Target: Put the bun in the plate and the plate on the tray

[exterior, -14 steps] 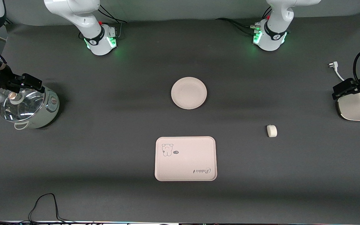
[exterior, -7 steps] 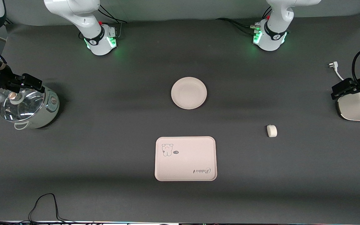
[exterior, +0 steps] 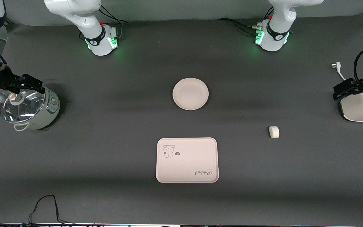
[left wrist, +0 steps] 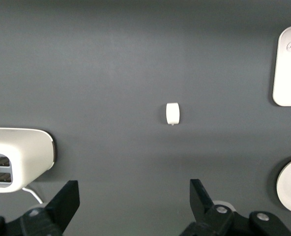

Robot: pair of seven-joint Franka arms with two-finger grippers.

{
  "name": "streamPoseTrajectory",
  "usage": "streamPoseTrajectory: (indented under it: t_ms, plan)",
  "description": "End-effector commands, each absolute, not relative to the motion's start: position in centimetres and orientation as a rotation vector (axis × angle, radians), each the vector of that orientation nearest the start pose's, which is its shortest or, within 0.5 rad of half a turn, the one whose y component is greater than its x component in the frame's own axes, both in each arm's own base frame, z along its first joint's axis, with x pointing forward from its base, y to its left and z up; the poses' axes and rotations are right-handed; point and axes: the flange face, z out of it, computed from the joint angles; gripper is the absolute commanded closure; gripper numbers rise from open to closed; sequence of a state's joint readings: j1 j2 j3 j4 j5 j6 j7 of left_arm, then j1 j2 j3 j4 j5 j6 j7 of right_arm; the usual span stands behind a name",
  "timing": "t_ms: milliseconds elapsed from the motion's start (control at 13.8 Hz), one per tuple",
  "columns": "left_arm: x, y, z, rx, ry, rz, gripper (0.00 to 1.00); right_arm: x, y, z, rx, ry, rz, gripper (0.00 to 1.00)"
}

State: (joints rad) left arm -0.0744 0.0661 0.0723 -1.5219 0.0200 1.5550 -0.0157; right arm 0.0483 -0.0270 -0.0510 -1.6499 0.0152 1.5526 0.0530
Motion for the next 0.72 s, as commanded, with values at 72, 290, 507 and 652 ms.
streamPoseTrajectory:
  t_ms: [72,290,507,652]
  plan:
    - [58.8,-0.8,55.9,-3.109,0.013,0.199,0.00,54.2,0.1,60.0,-3.133,0.051,0.104,0.00]
    - [59.6,-0.5,50.6,-3.126,-0.039,0.328,0.00,54.1,0.0,59.5,-3.132,0.053,0.123,0.00]
    - [59.1,-1.5,42.3,-3.168,-0.058,0.329,0.00,54.3,0.0,58.8,-3.132,0.053,0.132,0.00]
    - [58.6,-4.3,36.2,-3.155,-0.040,0.349,0.00,54.4,0.0,58.3,-3.132,0.053,0.140,0.00]
